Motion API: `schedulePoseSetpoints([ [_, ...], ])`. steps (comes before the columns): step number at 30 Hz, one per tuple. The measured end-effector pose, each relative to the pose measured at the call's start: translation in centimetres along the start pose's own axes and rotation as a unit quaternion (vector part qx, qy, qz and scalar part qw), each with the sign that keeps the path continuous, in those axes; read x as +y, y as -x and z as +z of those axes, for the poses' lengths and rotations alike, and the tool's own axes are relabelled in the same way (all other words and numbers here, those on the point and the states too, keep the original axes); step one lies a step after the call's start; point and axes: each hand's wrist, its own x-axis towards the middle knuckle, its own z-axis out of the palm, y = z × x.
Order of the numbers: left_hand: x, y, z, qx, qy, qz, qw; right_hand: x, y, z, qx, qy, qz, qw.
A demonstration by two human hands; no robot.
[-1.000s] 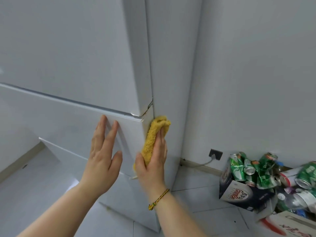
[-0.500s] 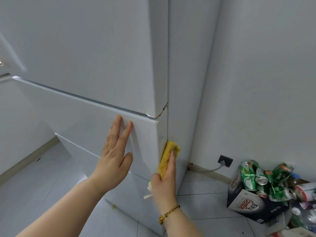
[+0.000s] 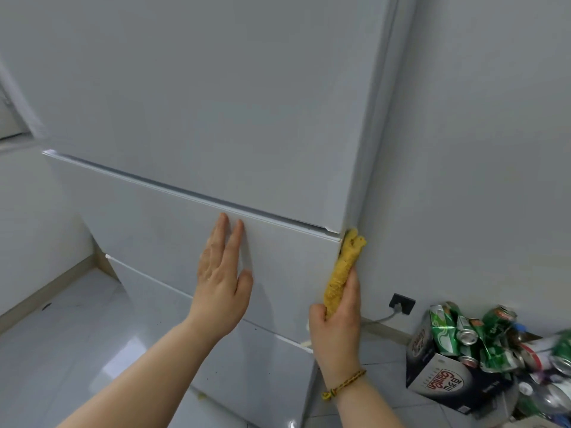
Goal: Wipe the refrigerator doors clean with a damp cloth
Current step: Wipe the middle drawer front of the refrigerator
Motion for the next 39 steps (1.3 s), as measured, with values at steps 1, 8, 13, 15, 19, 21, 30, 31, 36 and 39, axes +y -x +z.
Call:
schedulePoseSetpoints([
  [1, -0.4, -0.2, 0.0, -0.009, -0.007, 0.010, 1.000, 0.6, 0.6, 0.1, -0.007, 0.008, 0.029, 1.000],
  [8, -1.3, -0.3, -0.9, -0.020, 0.019, 0.065, 0.998, 0.4, 4.4, -1.0, 0.025, 0.044, 0.135, 0.990],
  [13, 0.7, 0.1, -3.3, -0.156, 0.164, 0.172, 0.959, -5.0, 6.1, -1.5, 0.032, -0.031, 0.102, 0.994],
  [15, 1.7, -0.5, -6.0, -0.256, 0.250, 0.107, 0.928, -7.9, 6.0, -0.9, -0.040, -0.054, 0.110, 0.992],
  [19, 0.9, -2.6, -10.5, -0.408, 0.270, 0.062, 0.870, -11.4, 4.5, 1.5, -0.231, -0.076, 0.093, 0.966],
  [21, -0.5, -2.8, -13.2, -0.349, 0.268, 0.002, 0.898, -12.5, 3.8, 3.8, -0.287, -0.113, 0.092, 0.947],
  [30, -7.3, 2.1, -19.8, 0.119, 0.257, -0.271, 0.920, -12.4, 2.7, 13.5, -0.521, -0.181, 0.153, 0.820],
  [31, -7.9, 3.1, -21.1, 0.174, 0.244, -0.301, 0.905, -12.8, 3.2, 15.1, -0.551, -0.182, 0.153, 0.800],
  [36, -9.3, 8.7, -24.8, 0.275, 0.281, -0.410, 0.823, -15.3, 7.6, 21.4, -0.618, -0.157, 0.171, 0.751],
  [39, -11.0, 13.1, -27.2, 0.295, 0.285, -0.465, 0.785, -16.4, 11.2, 24.8, -0.626, -0.157, 0.192, 0.740],
])
